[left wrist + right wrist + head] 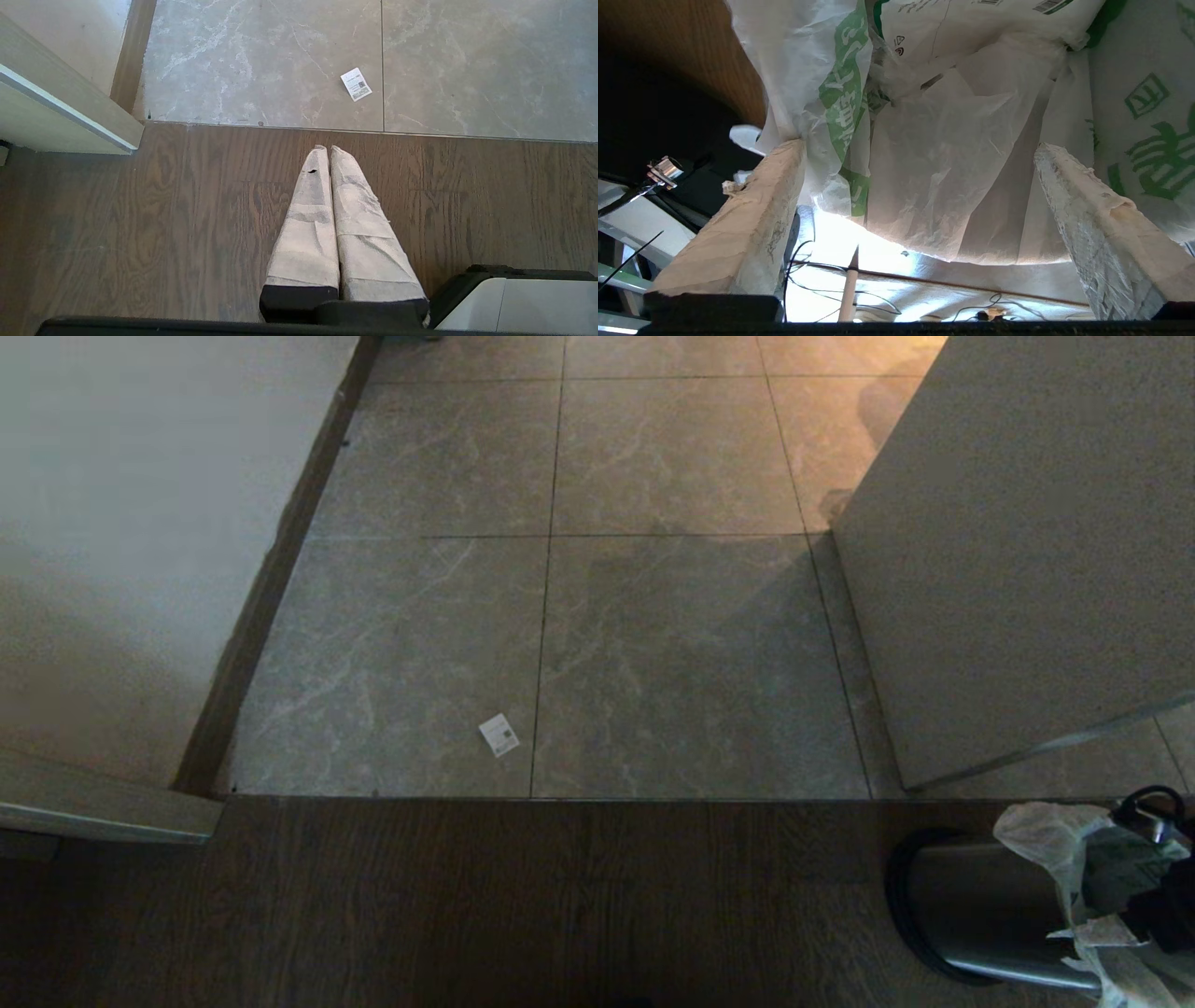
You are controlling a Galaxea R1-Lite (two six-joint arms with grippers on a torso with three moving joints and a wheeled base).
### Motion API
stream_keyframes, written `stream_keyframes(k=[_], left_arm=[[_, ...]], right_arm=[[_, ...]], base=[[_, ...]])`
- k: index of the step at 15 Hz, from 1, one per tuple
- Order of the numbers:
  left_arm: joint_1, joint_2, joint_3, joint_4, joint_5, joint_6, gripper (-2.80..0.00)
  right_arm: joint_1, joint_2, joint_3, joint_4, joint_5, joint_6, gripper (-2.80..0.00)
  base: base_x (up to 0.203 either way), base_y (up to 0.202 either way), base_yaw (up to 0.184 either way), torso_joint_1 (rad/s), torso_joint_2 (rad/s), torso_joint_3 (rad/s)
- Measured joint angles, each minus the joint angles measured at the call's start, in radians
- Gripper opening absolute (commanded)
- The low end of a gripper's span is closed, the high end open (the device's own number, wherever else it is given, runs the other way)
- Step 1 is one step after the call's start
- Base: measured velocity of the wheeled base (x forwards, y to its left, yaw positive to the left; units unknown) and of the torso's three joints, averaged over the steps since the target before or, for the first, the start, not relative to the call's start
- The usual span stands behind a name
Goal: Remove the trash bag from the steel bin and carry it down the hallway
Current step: Pick up the trash bag
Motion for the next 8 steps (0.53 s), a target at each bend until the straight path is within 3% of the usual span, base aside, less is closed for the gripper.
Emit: stream_keyframes(k=[8], left_arm=[[0.000,0.000,0.000,0.000,0.000,0.000,-2.80]], right_arm=[[0.000,0.084,-0.064,-0.028,0.000,-0.001,0.00]], base=[[0.000,0.000,0.000,0.000,0.00,0.000]])
